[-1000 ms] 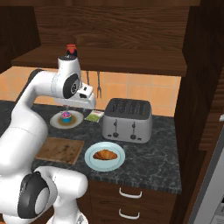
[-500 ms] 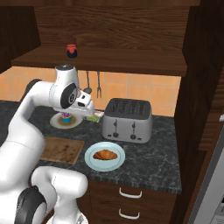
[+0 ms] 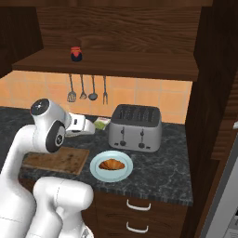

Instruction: From the different types of pastries on the counter, select a croissant and place it on the cutting board. Then retrieve a jar of jam from the cabinet and place it alongside the croissant on the cutting board.

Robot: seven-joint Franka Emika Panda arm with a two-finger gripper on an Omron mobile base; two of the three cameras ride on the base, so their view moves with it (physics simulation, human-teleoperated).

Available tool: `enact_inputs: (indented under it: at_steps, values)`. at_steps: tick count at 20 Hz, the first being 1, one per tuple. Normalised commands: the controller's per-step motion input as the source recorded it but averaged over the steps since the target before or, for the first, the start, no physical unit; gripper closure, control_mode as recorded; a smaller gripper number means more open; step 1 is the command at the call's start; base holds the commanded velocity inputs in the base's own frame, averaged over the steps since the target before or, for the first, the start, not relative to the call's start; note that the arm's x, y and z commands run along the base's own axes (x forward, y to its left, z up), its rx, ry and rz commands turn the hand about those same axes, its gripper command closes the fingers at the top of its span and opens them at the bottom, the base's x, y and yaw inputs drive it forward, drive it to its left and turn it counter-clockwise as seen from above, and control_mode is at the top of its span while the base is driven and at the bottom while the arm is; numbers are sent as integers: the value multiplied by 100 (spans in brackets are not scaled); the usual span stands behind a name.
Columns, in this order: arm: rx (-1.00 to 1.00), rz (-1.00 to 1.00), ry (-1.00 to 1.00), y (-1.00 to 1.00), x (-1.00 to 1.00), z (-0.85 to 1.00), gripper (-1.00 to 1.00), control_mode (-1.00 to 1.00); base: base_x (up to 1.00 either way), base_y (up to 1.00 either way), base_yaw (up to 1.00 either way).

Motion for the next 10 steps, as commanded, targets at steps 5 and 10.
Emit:
enact_inputs:
  at_steps: [5,10]
  values:
    - [0,-9,-2,-8,-2,-4,-100,-100,0,0,0]
    - [6,-45,0,-57,0,-26,-100,-100,0,0,0]
